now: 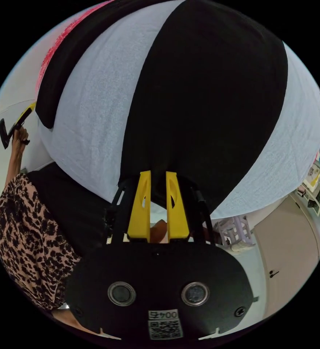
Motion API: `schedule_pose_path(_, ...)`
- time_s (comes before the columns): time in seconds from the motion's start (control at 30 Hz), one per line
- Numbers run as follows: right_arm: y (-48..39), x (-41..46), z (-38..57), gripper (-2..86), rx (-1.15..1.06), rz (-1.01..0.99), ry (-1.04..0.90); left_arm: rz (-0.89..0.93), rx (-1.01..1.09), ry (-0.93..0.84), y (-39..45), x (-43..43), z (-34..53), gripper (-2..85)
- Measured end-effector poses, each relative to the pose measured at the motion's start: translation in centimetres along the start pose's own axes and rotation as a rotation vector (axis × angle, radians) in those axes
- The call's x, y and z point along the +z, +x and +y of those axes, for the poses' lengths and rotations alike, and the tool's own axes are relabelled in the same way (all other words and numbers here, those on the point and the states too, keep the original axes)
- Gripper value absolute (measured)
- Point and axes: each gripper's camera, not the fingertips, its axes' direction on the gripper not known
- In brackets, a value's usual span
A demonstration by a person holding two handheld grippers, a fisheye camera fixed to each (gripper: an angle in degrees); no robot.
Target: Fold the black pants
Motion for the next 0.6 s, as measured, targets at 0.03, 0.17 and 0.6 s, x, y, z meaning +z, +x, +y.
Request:
schedule_pose_path(0.03, -0.4, 0.0, -0.5, 7.0, -0.01, 0.031, -0.013, 0.005, 0.003, 0.001, 0.1, 0.0, 0.0, 8.6)
schedule_pose_path(0.17, -1.0, 0.0, -2.0, 6.1, -0.049, 0.085, -0.039, 0.03, 0.027, -0.025, 0.5, 0.3, -0.4, 8.1)
schedule_pose_path(0.6, -0.7, -0.2, -4.7, 5.2, -0.039, 0.102, -0.047, -0.093, 0.059, 0.011, 2.3, -2.3, 0.2, 2.8)
